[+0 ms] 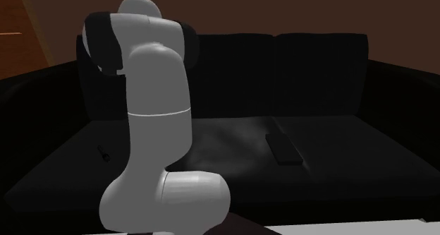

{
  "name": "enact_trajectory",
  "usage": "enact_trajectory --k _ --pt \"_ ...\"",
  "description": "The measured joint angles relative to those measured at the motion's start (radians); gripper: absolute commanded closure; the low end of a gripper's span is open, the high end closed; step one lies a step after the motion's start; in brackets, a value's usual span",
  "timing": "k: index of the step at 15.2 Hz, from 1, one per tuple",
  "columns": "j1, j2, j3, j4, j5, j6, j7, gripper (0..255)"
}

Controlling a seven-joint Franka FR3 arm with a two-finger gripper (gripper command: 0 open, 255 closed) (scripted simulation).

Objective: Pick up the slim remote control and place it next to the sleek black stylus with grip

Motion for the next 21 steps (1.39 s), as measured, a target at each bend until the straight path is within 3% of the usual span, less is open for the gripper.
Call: enact_trajectory --k 12,21 --pt "0.255 0.345 0.018 0.477 -0.136 -0.168 0.235 255" --pt "0.266 0.391 0.008 0.440 -0.156 -0.089 0.255 255"
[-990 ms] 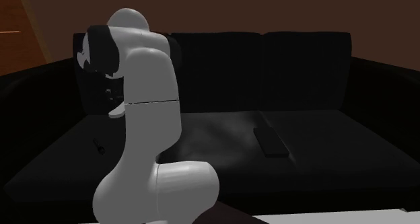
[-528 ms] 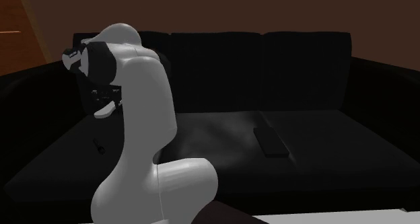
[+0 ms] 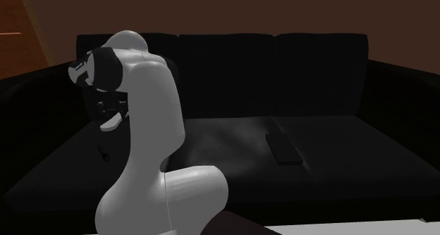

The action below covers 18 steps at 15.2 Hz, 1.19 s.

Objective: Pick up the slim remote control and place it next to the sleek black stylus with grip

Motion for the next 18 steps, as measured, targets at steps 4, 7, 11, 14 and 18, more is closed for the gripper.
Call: enact_trajectory --k 4,7,11,14,18 --pt "-0.001 0.015 -0.005 -0.035 -0.008 0.048 0.007 255" --pt "-0.001 0.024 -0.008 -0.044 -0.012 0.066 0.010 255" --pt "0.000 0.025 -0.007 -0.047 -0.012 0.068 0.010 255" --pt "0.000 0.025 -0.008 -0.046 -0.013 0.068 0.010 0" --pt "-0.001 0.024 -0.008 -0.046 -0.013 0.069 0.010 0"
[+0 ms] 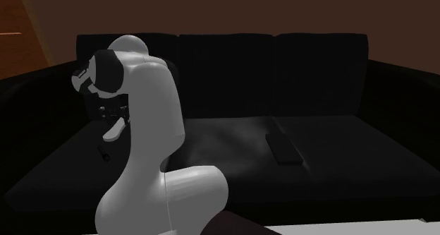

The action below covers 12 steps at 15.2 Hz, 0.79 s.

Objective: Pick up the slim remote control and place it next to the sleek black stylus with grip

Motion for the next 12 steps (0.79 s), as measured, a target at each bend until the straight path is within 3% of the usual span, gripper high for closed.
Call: enact_trajectory --k 6,12 --pt "0.004 -0.025 0.009 0.074 0.015 -0.094 -0.013 0" --pt "0.006 -0.030 0.010 0.082 0.017 -0.108 -0.014 0"
